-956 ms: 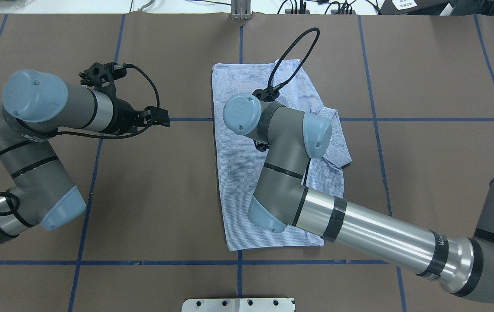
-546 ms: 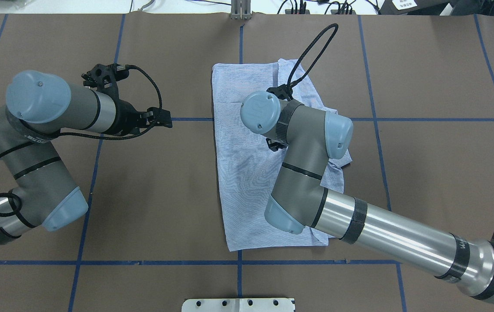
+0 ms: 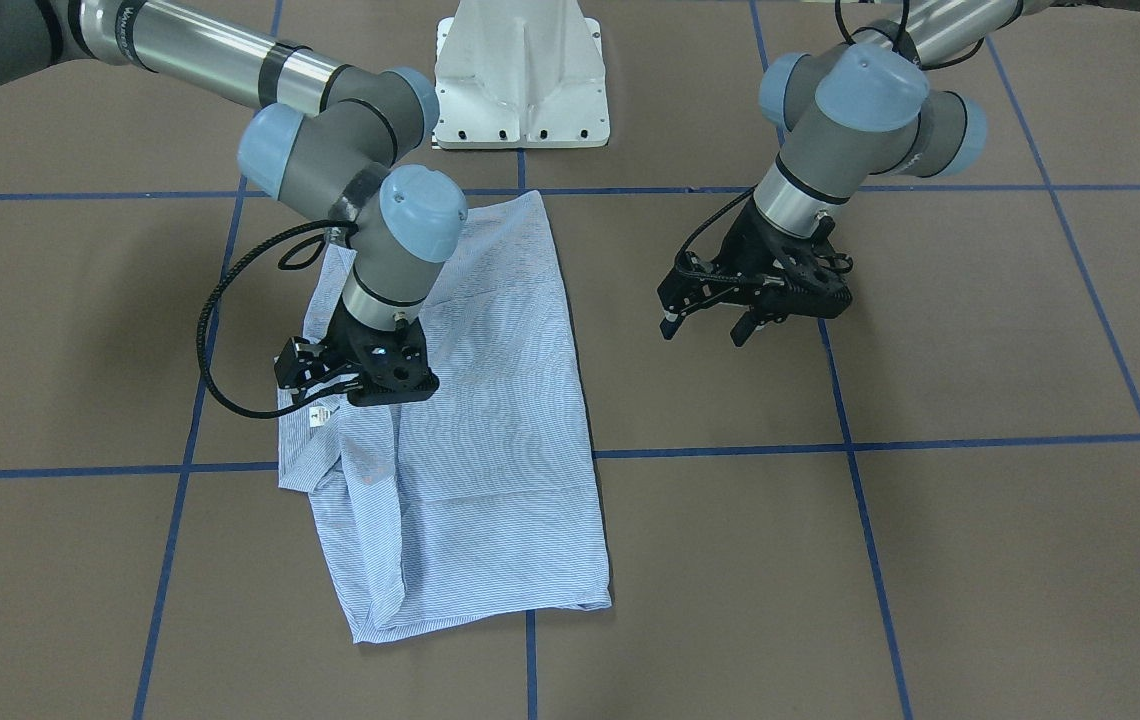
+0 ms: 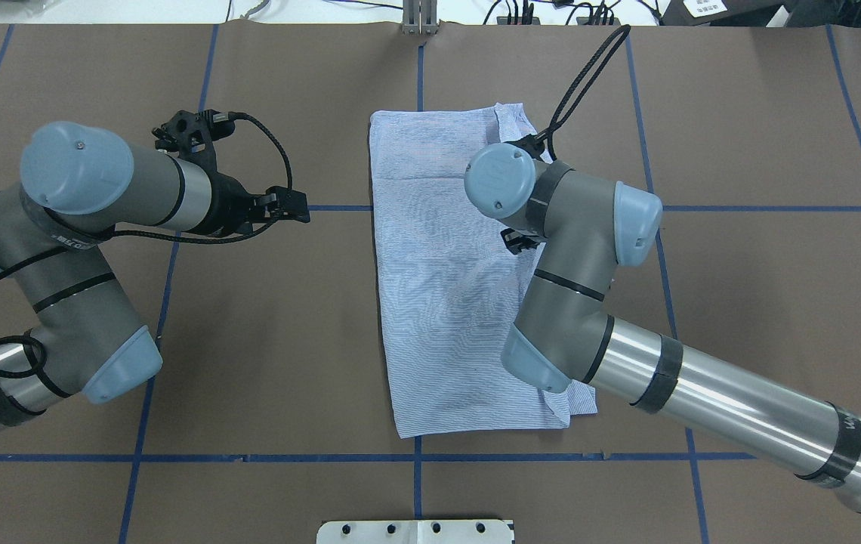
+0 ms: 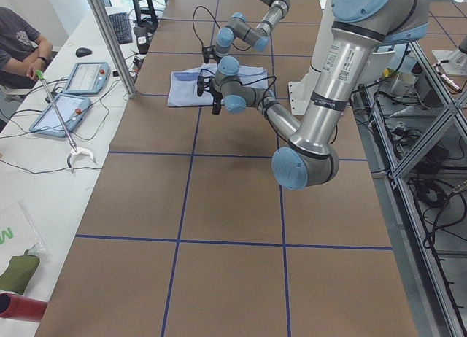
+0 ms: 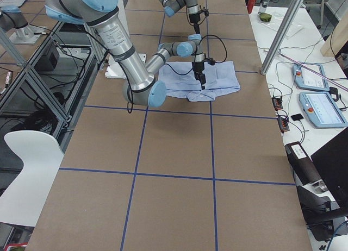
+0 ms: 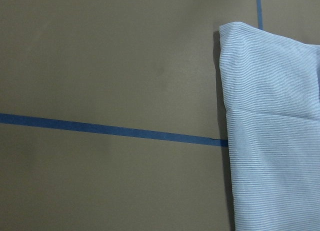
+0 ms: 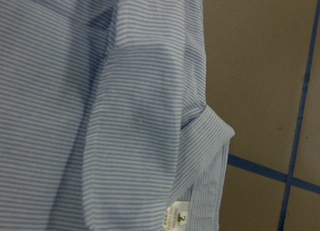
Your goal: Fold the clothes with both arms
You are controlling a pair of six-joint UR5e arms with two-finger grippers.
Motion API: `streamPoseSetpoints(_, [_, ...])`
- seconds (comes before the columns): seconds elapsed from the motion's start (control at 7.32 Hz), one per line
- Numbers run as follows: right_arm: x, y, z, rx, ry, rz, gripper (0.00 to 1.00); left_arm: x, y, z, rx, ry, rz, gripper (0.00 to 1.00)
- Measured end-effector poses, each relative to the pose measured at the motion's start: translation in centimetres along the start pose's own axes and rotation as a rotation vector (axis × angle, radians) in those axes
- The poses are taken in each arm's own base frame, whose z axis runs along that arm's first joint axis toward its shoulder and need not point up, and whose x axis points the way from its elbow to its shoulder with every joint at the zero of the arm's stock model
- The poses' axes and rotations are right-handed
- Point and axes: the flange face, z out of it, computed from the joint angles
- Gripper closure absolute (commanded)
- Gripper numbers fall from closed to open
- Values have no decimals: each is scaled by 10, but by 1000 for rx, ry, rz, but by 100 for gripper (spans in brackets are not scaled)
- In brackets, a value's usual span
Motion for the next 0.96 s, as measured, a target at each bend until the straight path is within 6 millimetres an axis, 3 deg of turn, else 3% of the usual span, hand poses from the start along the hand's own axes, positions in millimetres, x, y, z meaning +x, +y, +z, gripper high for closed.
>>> streamPoseSetpoints(0.55, [91, 16, 46, -18, 49, -67, 0, 20, 2, -2, -1, 26, -18, 0])
streamPoseSetpoints(0.82, [115, 8, 47, 0, 28, -58, 0, 25, 2, -5, 0, 35, -19, 0])
streamPoseSetpoints(0.96, [122, -1, 38, 15, -18, -44, 0, 25, 2, -5, 0, 36, -19, 0])
